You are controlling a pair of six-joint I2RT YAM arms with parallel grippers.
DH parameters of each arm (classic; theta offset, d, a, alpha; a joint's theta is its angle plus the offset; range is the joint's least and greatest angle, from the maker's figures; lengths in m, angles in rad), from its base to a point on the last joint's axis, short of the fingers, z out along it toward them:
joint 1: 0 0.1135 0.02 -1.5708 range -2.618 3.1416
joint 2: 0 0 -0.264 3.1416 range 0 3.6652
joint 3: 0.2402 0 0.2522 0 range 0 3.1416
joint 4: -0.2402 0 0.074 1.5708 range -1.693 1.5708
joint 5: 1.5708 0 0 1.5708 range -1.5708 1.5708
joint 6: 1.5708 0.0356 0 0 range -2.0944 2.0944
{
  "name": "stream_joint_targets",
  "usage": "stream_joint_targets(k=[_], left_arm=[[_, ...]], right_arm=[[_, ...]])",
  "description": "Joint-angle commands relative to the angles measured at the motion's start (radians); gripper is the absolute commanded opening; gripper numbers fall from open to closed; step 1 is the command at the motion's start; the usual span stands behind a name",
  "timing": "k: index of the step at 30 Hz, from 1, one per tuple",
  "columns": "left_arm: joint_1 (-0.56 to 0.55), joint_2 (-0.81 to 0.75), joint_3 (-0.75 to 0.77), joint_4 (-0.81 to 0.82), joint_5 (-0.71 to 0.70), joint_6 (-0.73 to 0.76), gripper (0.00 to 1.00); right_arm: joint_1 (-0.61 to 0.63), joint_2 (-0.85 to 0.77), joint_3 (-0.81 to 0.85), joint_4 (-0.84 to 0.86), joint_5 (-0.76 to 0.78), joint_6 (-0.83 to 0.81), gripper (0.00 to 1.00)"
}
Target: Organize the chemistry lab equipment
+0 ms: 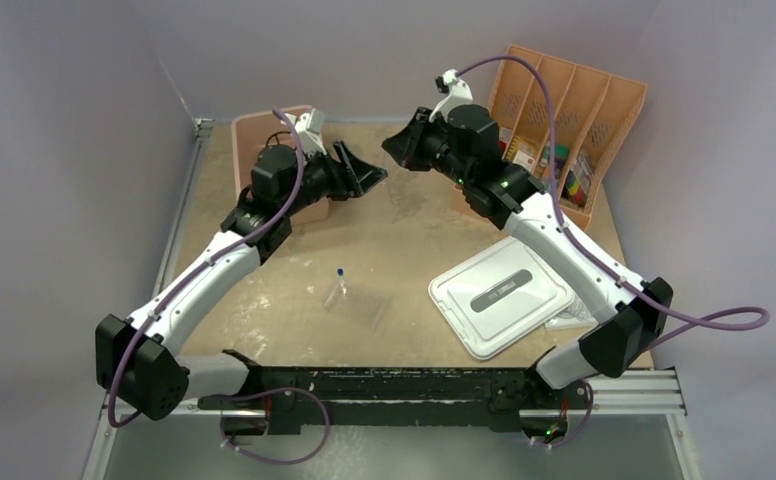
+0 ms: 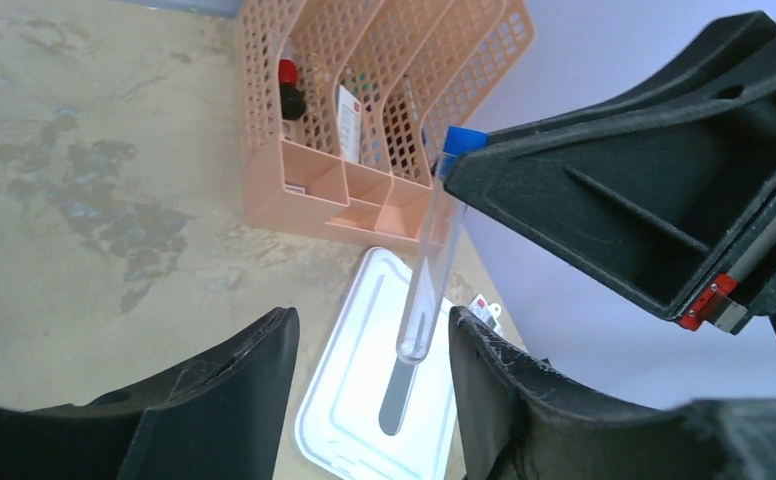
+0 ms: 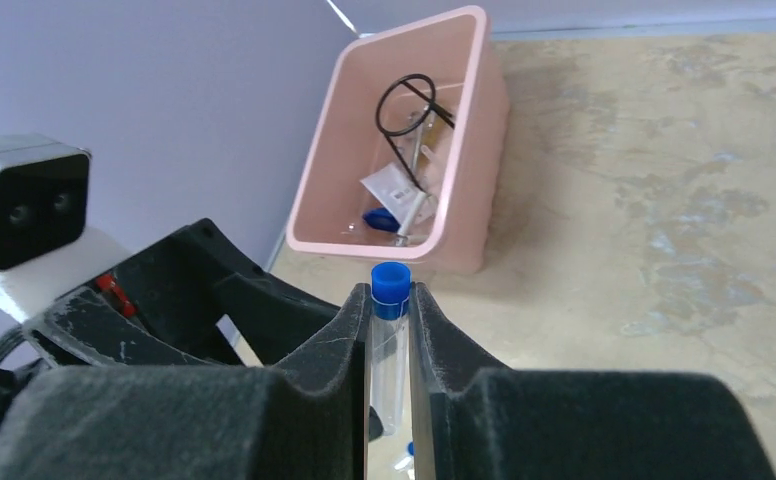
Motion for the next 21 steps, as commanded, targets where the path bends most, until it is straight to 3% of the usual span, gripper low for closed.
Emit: stream_joint_targets(k=[1, 7, 14, 16, 19, 21], left_arm=[[-0.02, 0.004, 0.016, 0.126, 0.07, -0.007, 0.52], [-0.029, -0.001, 0.004, 0.139, 0.111, 0.018, 0.27], [-0.029, 0.007, 0.026, 0.081, 0.129, 0.124, 0.05], [-0.029, 0.013, 0.042, 0.044, 0.13, 0.17, 0.0], [-0.029, 0.013, 0.065, -0.024, 0.129, 0.268, 0.0], [-0.029, 0.013, 0.085, -0.113, 0.127, 0.335, 0.0]], right_arm=[[-0.009, -0.031, 0.037, 0.068, -0.094, 0.069, 0.09], [-0.014, -0.029, 0.03, 0.074, -0.114, 0.091, 0.1], [-0.018, -0.016, 0.023, 0.071, -0.142, 0.097, 0.15], [-0.023, -0.011, 0.028, 0.054, -0.155, 0.092, 0.21], [-0.039, -0.003, 0.043, 0.008, -0.188, 0.084, 0.43], [-0.058, 0.006, 0.064, -0.049, -0.221, 0.061, 0.52]])
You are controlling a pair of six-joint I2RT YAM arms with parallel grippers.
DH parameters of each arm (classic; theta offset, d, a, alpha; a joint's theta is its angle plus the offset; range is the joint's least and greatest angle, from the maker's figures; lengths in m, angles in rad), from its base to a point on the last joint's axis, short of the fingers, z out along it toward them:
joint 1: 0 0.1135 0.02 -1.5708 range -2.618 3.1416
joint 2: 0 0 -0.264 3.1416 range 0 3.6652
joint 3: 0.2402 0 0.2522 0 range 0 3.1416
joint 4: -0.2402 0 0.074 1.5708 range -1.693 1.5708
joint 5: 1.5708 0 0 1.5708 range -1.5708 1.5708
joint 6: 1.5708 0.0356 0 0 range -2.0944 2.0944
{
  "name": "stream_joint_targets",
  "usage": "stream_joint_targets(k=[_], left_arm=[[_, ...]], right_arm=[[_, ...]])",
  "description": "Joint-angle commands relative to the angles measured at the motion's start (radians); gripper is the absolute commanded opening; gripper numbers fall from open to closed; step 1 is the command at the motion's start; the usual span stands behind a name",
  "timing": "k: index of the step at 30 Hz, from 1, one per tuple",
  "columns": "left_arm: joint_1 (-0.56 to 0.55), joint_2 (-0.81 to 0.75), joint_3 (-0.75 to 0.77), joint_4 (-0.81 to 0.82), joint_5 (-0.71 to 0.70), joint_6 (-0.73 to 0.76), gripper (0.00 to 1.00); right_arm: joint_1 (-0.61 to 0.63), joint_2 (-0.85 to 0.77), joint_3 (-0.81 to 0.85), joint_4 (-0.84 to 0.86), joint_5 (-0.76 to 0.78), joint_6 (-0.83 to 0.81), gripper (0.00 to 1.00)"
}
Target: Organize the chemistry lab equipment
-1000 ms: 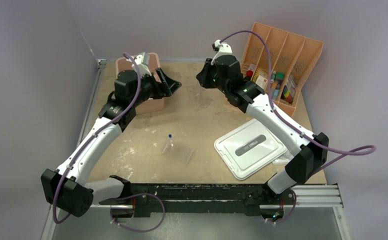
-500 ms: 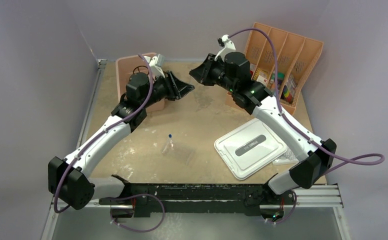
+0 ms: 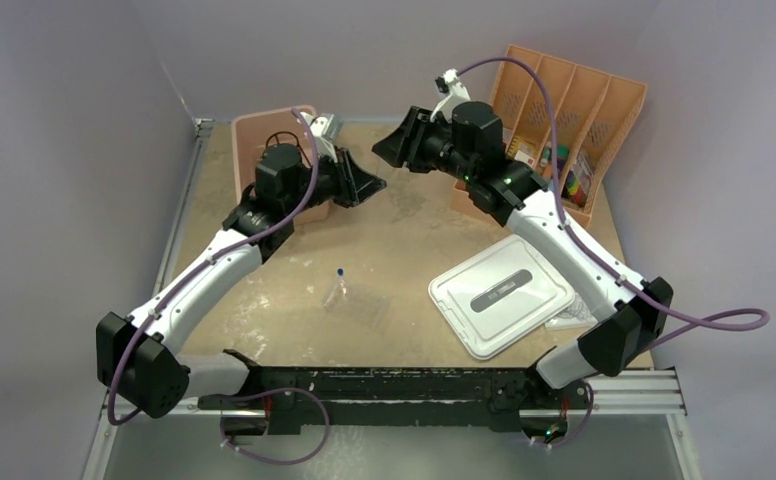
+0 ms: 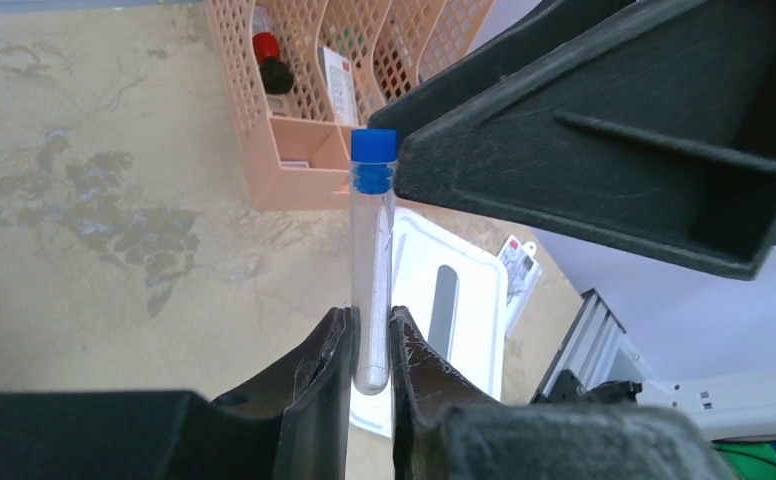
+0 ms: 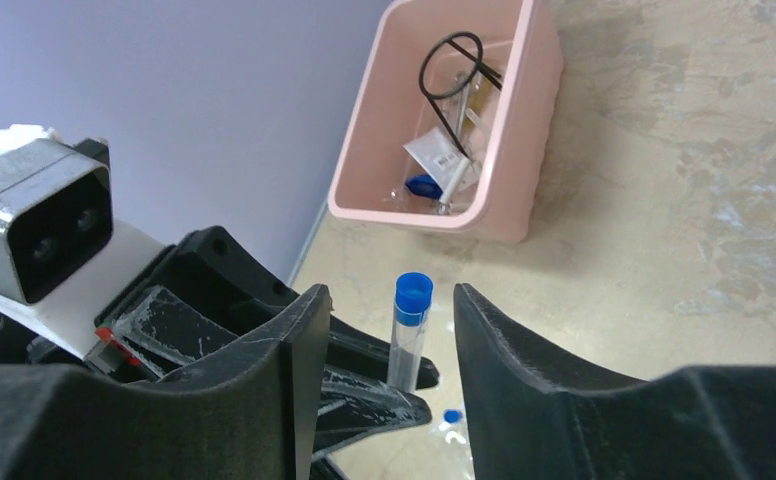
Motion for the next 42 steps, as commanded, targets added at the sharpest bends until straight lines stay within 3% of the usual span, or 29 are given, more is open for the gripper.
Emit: stream_joint_targets(k=[1, 13, 19, 26, 31, 37, 42], left_arm=[[-0.004, 0.002, 0.08, -0.142, 0.02, 0.195, 0.0], [-0.004, 0.01, 0.158, -0.311, 0.039, 0.375, 0.0], [-0.004, 0.002, 0.163, -0.35, 0.054, 0.435, 0.0], [-0.004, -0.015, 0.154, -0.347, 0.064, 0.453, 0.0], [-0.004, -0.021, 0.15, -0.345, 0.07, 0.461, 0.0], [-0.004, -0.025, 0.151, -0.346, 0.081, 0.469, 0.0], [-0.003, -0.025, 0.149, -0.343, 0.035, 0.437, 0.03]], right_arm=[[-0.038, 0.01, 0.072, -0.074, -0.097, -0.039, 0.53], [-0.052, 0.084, 0.144, -0.167, -0.279, -0.039, 0.52], [-0.063, 0.095, 0.179, -0.214, -0.348, -0.037, 0.39], [-0.078, 0.086, 0.168, -0.235, -0.428, -0.038, 0.37], [-0.085, 0.085, 0.153, -0.221, -0.454, -0.029, 0.27], [-0.086, 0.092, 0.139, -0.203, -0.478, -0.017, 0.23], [-0.086, 0.097, 0.128, -0.185, -0.487, -0.016, 0.1]])
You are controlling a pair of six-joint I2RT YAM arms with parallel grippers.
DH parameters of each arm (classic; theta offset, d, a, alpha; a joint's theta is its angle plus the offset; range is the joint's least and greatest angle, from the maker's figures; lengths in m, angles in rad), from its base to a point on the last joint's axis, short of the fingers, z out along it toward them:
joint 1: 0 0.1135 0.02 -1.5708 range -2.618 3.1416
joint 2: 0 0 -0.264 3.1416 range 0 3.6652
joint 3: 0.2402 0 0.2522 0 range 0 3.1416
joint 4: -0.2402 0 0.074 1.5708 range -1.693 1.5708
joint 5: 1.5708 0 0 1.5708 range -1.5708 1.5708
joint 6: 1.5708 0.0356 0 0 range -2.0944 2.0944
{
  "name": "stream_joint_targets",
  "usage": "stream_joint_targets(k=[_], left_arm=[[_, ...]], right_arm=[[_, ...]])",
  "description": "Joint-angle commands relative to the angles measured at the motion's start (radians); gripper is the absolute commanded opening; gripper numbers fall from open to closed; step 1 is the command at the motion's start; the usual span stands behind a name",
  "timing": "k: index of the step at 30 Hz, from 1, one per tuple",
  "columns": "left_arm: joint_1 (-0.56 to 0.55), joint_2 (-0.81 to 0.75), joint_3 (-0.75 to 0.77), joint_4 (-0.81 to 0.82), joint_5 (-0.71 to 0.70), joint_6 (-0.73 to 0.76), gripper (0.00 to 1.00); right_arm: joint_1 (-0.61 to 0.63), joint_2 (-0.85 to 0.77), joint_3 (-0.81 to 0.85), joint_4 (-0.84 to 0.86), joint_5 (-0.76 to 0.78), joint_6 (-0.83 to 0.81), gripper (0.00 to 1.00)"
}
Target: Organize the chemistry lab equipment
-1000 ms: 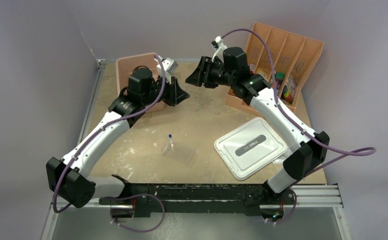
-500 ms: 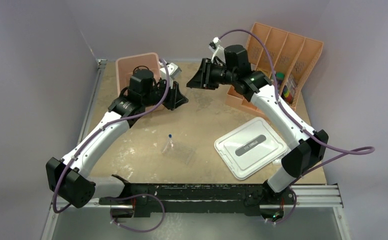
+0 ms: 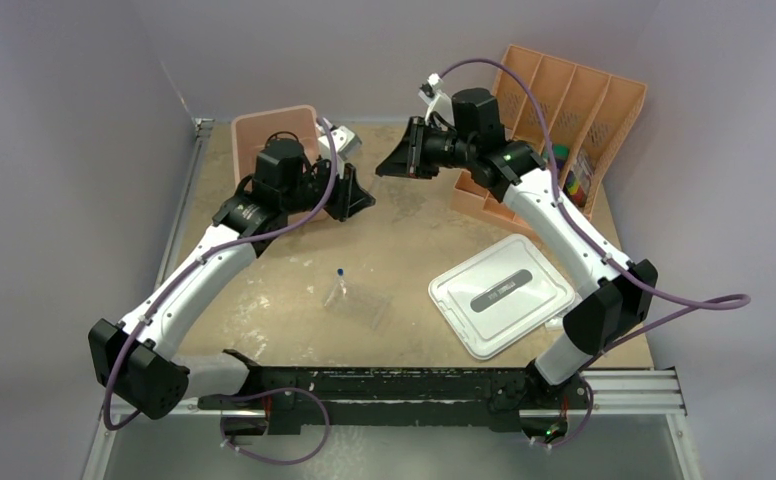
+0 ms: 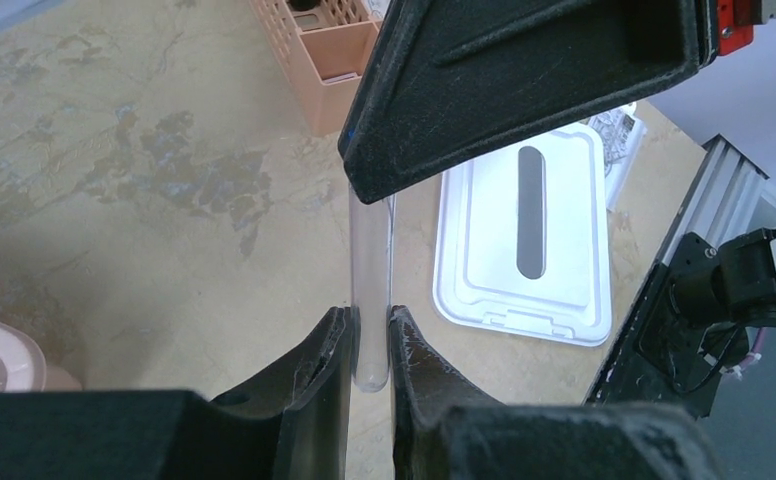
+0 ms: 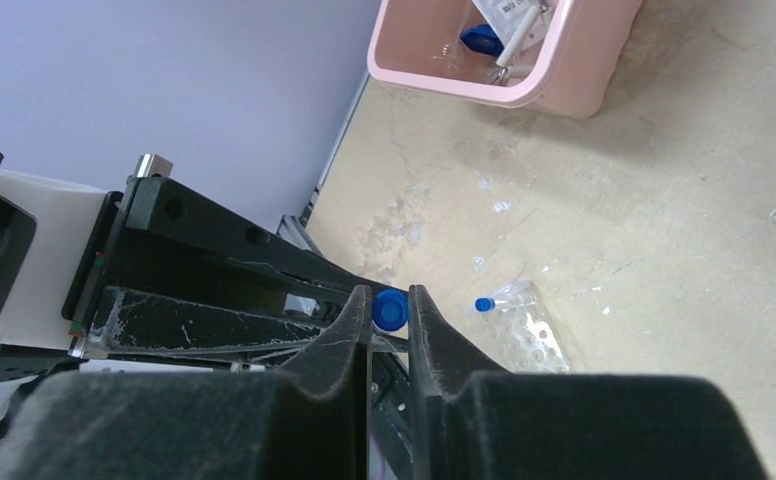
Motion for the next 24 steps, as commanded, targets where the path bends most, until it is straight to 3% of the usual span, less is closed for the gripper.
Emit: stream_joint_targets(k=[1, 3, 4, 6, 11, 17, 24], left_arm=[[-0.002, -0.02, 0.035, 0.021, -0.054, -0.025, 0.17], [-0.002, -0.014, 0.041, 0.01, -0.126, -0.063, 0.46], [-0.002, -0.01, 0.046, 0.0, -0.164, -0.081, 0.54], [-0.002, -0.008, 0.053, -0.016, -0.219, -0.096, 0.61], [0.032, -0.032, 0.016, -0.003, -0.246, -0.129, 0.67], [0.22, -0.08, -0.033, 0.025, -0.249, -0.274, 0.67], [0.238, -0.118, -0.006, -0.127, -0.593, -0.412, 0.66]], right_arm=[[0.006, -0.019, -0.002, 0.056, -0.059, 0.003, 0.09], [0.007, -0.026, -0.011, 0.051, -0.012, -0.029, 0.08], [0.007, -0.03, -0.016, 0.046, 0.028, -0.05, 0.08], [0.007, -0.038, -0.027, 0.026, 0.119, -0.107, 0.08], [0.013, -0.089, -0.151, 0.151, 0.331, -0.283, 0.08], [0.063, -0.122, -0.249, 0.212, 0.453, -0.391, 0.09], [0.301, -0.149, -0.385, 0.327, 0.693, -0.535, 0.09]])
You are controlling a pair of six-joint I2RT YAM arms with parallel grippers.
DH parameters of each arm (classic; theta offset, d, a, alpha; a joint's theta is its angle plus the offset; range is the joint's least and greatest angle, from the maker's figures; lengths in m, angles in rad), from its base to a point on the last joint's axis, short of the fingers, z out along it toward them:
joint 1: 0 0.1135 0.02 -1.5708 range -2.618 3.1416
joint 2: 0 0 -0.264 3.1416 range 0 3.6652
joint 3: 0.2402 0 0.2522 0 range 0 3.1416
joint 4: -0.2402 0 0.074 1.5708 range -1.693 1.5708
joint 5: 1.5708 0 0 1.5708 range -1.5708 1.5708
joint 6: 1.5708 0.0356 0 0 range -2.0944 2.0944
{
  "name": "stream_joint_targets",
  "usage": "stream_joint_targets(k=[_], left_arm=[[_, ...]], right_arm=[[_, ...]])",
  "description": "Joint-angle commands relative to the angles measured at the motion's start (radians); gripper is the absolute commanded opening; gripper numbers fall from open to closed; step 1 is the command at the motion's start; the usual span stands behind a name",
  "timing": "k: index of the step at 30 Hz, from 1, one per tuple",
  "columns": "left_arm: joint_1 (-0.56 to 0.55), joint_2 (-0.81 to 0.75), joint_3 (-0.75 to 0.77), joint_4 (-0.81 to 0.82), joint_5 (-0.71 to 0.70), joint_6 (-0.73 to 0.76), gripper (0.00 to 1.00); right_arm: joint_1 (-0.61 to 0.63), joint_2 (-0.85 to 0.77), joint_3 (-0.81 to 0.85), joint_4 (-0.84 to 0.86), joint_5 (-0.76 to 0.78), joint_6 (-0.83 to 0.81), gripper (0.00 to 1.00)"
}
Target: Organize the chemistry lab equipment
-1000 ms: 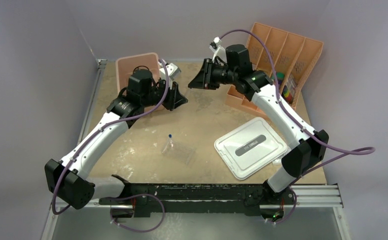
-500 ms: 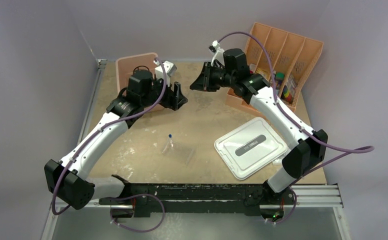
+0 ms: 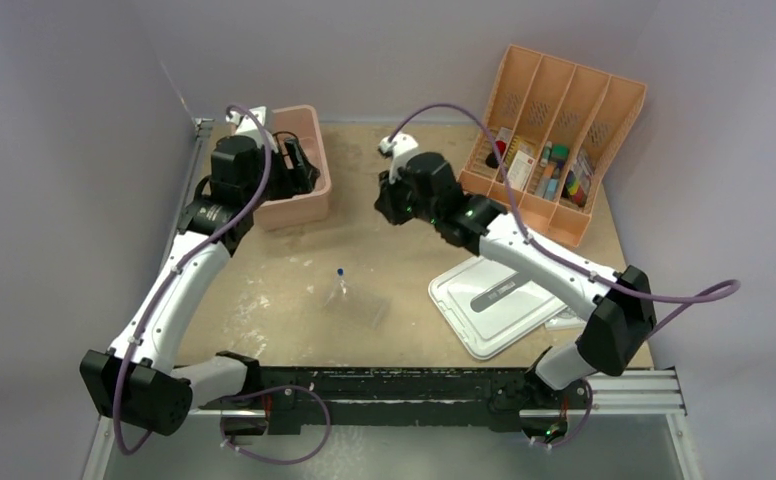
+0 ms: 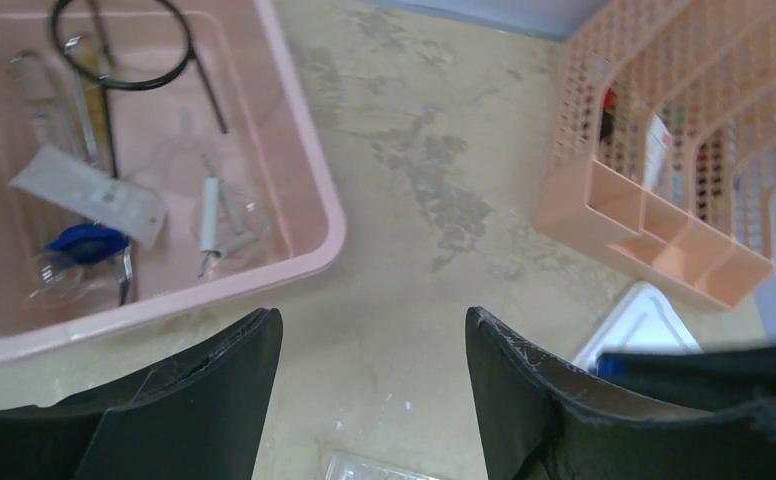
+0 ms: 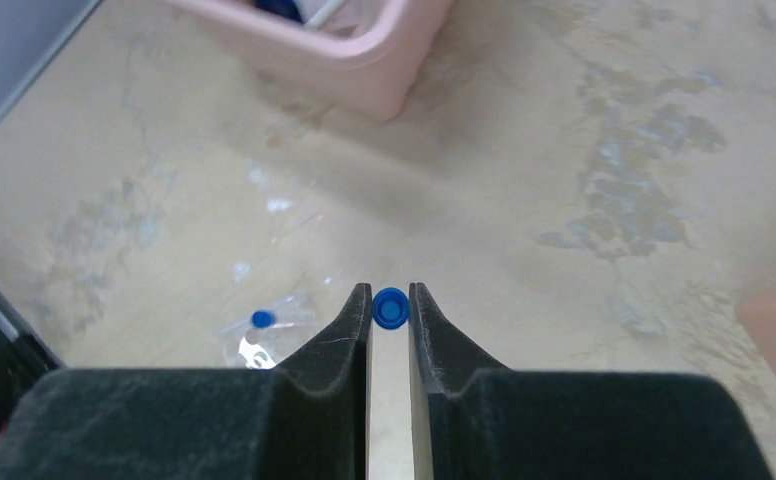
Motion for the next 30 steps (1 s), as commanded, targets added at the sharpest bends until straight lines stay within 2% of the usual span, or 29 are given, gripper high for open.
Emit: stream_joint_targets(k=[1, 4, 6, 9, 19, 30], left_arm=[[-0.003, -0.048, 0.032, -0.1, -0.275, -0.131, 0.66], [-0.004, -0.062, 0.053, -0.171, -0.424, -0.173, 0.66], [-0.003, -0.074, 0.057, -0.184, -0.469, -0.186, 0.66], [-0.003, -0.085, 0.055, -0.183, -0.484, -0.185, 0.66], [-0.003, -0.061, 0.094, -0.245, -0.527, -0.247, 0.66], [-0.003, -0.111, 0.086, -0.237, -0.602, -0.245, 0.66]], right_arm=[[0.121, -0.064, -0.08, 0.151, 0.158, -0.114, 0.09], [0.194, -0.081, -0.154, 0.234, 0.17, -0.163, 0.09], [0.239, -0.082, -0.209, 0.288, 0.175, -0.212, 0.09], [0.28, -0.077, -0.261, 0.347, 0.184, -0.255, 0.09], [0.351, -0.065, -0.379, 0.527, 0.176, -0.257, 0.08], [0.377, 0.007, -0.414, 0.623, 0.142, -0.233, 0.07]])
